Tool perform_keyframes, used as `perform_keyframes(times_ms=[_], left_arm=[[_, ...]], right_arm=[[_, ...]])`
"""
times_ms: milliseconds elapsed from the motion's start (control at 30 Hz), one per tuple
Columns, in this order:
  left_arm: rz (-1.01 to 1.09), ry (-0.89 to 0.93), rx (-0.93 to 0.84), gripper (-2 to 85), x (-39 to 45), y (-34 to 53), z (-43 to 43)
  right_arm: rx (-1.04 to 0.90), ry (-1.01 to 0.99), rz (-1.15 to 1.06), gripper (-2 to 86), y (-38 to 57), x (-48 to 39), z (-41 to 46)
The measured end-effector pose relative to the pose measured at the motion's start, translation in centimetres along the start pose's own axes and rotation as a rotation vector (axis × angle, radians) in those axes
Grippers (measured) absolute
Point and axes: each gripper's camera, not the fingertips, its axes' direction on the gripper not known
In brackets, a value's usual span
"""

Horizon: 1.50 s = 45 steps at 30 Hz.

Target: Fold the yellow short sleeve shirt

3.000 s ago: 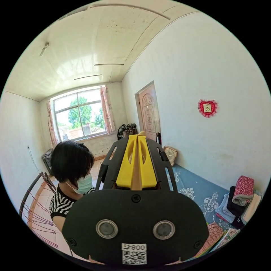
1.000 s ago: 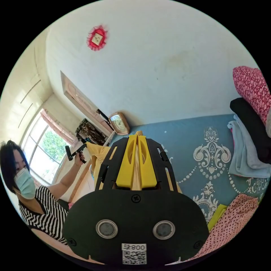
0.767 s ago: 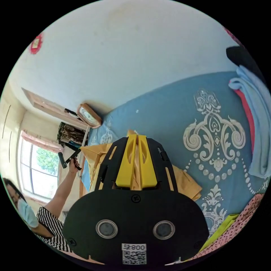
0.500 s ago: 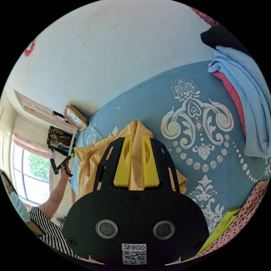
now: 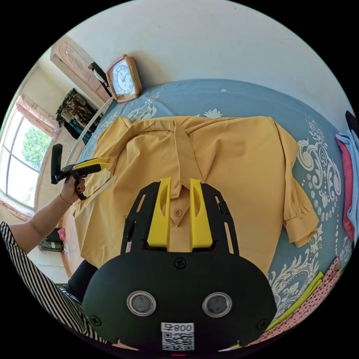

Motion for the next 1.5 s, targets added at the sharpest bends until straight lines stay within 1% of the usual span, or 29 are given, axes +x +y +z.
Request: perform_keyframes(times_ms=[33,133,200,267,400,533,667,733,833,867,933,1000,1033,1100,1167,1200,1267,1300,1367,1467,1500], left_arm=[[-0.002,-0.031,-0.019,9.3,-0.2,-0.7,0.6],[-0.018,-0.038,-0.059,4.7,-1.1,-2.4,1.5],[-0.022,-0.021,-0.049,3.0,-1.7,-3.2,1.3],[-0.016,0.024,-0.021,1.9,-2.2,-4.4,0.3],[0.015,0.084,0.051,1.2,-2.6,-7.0,-1.5],[0.026,0.122,0.107,0.9,-3.1,-11.7,-2.4],[-0.012,0.145,0.16,1.0,-4.3,-16.4,-2.8],[-0.053,0.191,0.187,1.2,-5.3,-18.1,-2.6],[-0.169,0.274,0.209,1.8,-7.4,-20.1,-1.1],[-0.193,0.294,0.184,2.2,-8.1,-20.6,0.0],[-0.229,0.271,0.126,3.5,-8.9,-20.7,1.8],[-0.231,0.297,0.098,5.3,-9.6,-19.8,2.8],[-0.211,0.313,0.12,6.7,-9.9,-18.6,2.5],[-0.142,0.331,0.113,9.1,-10.3,-16.3,1.7],[-0.048,0.296,0.11,11.1,-10.8,-11.8,-0.5],[-0.038,0.292,0.107,11.3,-11.0,-10.5,-1.2],[-0.019,0.273,0.082,11.8,-11.7,-4.4,-3.9],[-0.022,0.264,0.072,11.9,-11.8,-2.8,-4.5],[-0.019,0.189,0.001,12.0,-11.5,3.5,-6.4],[-0.012,0.054,-0.111,12.1,-10.1,10.3,-7.3],[-0.007,0.022,-0.135,12.1,-9.8,11.3,-7.4]], right_arm=[[-0.012,0.01,0.02,6.6,-0.2,0.6,0.3],[-0.04,0.012,0.04,2.9,-0.8,1.9,0.8],[-0.051,0.017,0.039,1.8,-1.1,2.4,0.6],[-0.038,-0.025,0.02,1.1,-1.6,3.0,-0.6],[0.027,-0.064,0.024,0.6,-2.9,4.5,-3.3],[0.093,-0.105,0.039,0.4,-6.1,6.5,-6.0],[0.136,-0.104,0.066,0.4,-9.8,8.3,-7.5],[0.129,-0.106,0.071,0.4,-11.2,8.8,-7.4],[0.089,-0.095,0.102,0.7,-13.2,9.8,-6.0],[0.057,-0.091,0.118,0.9,-13.7,10.4,-5.1],[-0.004,-0.088,0.136,1.4,-14.1,11.2,-3.7],[-0.047,-0.064,0.138,2.2,-13.7,11.8,-3.1],[-0.055,-0.05,0.135,3.0,-12.9,12.2,-3.4],[-0.032,-0.038,0.096,4.2,-10.9,12.7,-4.7],[-0.001,-0.029,0.059,5.4,-7.4,13.5,-7.4],[0.003,-0.032,0.05,5.5,-6.3,13.7,-8.2],[0.009,-0.031,0.021,5.3,-1.2,14.2,-11.0],[0.005,-0.04,0.013,5.0,0.2,14.3,-11.7],[-0.019,-0.094,0.009,3.8,5.7,14.2,-13.7],[-0.072,-0.176,0.024,3.2,11.6,12.7,-15.0],[-0.079,-0.195,0.026,3.1,12.6,12.3,-15.1]])
